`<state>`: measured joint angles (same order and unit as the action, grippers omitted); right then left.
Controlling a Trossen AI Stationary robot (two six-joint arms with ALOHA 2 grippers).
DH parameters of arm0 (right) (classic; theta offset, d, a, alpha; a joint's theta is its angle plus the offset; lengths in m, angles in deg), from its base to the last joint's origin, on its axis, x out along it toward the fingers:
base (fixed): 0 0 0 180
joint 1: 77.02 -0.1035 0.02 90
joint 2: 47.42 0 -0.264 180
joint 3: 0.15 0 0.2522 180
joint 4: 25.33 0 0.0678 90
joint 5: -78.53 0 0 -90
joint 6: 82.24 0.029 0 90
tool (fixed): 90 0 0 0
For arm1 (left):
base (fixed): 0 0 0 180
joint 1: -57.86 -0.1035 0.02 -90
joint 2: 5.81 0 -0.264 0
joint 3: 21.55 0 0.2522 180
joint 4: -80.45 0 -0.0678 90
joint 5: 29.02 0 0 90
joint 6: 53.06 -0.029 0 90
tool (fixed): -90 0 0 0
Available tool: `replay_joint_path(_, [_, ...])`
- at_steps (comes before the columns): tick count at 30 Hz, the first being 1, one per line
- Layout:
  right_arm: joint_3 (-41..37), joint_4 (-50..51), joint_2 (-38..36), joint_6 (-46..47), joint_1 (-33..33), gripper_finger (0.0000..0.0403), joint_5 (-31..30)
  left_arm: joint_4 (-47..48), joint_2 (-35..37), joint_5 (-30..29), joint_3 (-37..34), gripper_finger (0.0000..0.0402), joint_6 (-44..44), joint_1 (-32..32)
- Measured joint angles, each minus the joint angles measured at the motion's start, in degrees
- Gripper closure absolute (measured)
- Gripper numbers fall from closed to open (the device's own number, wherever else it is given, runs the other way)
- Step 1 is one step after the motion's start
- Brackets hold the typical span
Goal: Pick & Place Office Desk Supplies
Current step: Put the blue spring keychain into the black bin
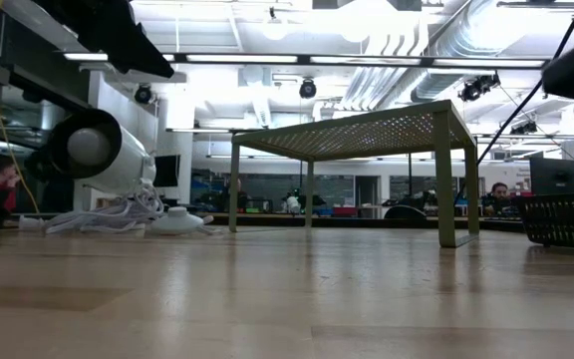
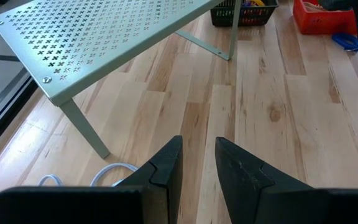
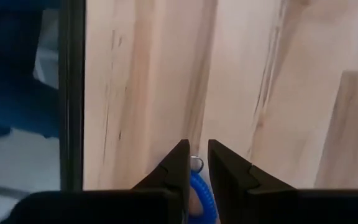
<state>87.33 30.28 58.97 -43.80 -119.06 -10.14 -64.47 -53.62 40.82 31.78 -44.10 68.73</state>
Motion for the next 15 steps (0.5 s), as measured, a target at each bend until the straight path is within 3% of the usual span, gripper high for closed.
replay_joint_path(5, [0.0, -0.4, 0.0, 6.2, 0.1, 0.0359, 1.7, 0.0, 0.0, 0.0, 0.0, 0.0313, 0.0, 0.0])
replay_joint_path(11, [0.0, -1.0, 0.0, 2.6, 0.0, 0.0356, 0.5, 0.0, 0.0, 0.0, 0.0, 0.0313, 0.0, 0.0])
replay_joint_path(15, [0.0, -1.0, 0.0, 0.8, 0.0, 0.0329, 0.5, 0.0, 0.0, 0.0, 0.0, 0.0313, 0.0, 0.0])
